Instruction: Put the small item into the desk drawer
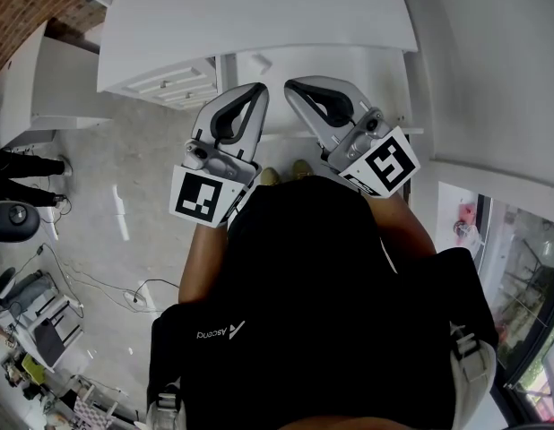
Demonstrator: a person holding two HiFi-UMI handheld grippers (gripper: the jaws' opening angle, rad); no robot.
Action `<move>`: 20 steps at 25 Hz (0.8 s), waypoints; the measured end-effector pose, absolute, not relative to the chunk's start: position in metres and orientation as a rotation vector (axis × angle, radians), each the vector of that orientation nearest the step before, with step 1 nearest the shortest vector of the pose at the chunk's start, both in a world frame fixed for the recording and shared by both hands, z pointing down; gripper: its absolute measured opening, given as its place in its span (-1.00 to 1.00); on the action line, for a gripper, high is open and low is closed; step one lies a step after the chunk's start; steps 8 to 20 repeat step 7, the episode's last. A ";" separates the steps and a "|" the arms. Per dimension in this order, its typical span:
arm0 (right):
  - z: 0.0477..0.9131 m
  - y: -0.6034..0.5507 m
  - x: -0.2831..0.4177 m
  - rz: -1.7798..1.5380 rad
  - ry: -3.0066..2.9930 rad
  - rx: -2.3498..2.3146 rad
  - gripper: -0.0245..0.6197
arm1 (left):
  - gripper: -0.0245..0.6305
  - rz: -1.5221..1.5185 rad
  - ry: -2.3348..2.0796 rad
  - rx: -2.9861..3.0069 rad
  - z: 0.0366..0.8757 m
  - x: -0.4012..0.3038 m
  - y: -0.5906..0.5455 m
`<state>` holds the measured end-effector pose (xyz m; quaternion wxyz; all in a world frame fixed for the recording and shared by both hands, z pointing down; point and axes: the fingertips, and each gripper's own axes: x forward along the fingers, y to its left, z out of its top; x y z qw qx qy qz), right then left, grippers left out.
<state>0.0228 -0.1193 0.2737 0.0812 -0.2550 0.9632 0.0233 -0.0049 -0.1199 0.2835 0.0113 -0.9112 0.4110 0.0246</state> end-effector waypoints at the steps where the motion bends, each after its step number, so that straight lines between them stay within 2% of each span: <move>1: 0.274 -0.119 0.023 0.074 2.881 -0.761 -0.92 | -0.93 0.075 1.283 -2.842 0.284 -0.004 -0.120; 20: 0.274 -0.118 0.023 0.078 2.895 -0.744 -0.92 | -0.93 0.086 1.289 -2.839 0.281 -0.003 -0.121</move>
